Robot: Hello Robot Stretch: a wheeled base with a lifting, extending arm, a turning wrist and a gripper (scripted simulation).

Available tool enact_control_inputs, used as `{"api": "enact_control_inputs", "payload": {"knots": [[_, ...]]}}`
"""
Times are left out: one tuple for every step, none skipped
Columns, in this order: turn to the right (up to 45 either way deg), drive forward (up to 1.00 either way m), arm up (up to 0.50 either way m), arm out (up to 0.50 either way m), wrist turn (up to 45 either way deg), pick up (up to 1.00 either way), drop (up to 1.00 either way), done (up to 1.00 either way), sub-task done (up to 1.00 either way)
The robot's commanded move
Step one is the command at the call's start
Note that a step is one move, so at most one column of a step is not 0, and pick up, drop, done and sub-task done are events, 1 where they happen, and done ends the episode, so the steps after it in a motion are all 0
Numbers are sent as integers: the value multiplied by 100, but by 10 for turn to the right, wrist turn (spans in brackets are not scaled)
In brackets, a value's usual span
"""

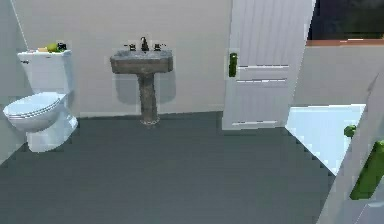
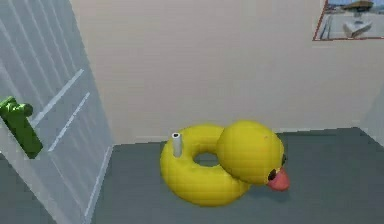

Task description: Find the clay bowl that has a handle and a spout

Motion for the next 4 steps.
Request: {"api": "enact_control_inputs", "payload": {"knots": [[0,95,0,0,0,0,0,0,0],[150,0,0,0,0,0,0,0,0],[0,5,0,0,0,0,0,0,0],[210,0,0,0,0,0,0,0,0]]}}
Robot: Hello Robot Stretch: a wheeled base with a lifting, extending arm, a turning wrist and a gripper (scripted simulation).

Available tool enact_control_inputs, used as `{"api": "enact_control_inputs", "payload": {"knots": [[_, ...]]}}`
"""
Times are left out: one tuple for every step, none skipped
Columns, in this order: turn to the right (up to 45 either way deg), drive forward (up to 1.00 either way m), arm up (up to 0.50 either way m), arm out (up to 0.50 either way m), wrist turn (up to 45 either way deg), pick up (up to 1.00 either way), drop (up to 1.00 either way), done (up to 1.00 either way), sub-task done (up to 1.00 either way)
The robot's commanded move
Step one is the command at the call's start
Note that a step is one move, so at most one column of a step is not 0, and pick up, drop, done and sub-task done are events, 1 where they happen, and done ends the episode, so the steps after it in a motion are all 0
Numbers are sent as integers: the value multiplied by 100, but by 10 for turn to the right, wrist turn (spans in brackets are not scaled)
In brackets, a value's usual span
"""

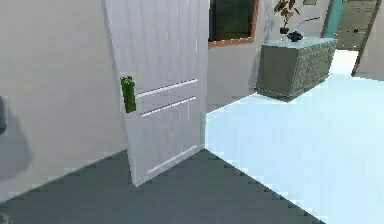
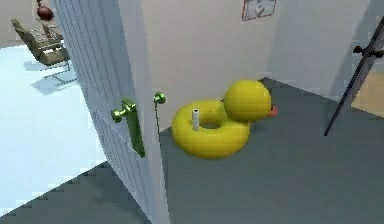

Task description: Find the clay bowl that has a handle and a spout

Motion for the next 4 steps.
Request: {"api": "enact_control_inputs", "payload": {"knots": [[0,40,0,0,0,0,0,0,0],[450,0,0,0,0,0,0,0,0],[0,15,0,0,0,0,0,0,0],[-30,0,0,0,0,0,0,0,0]]}}
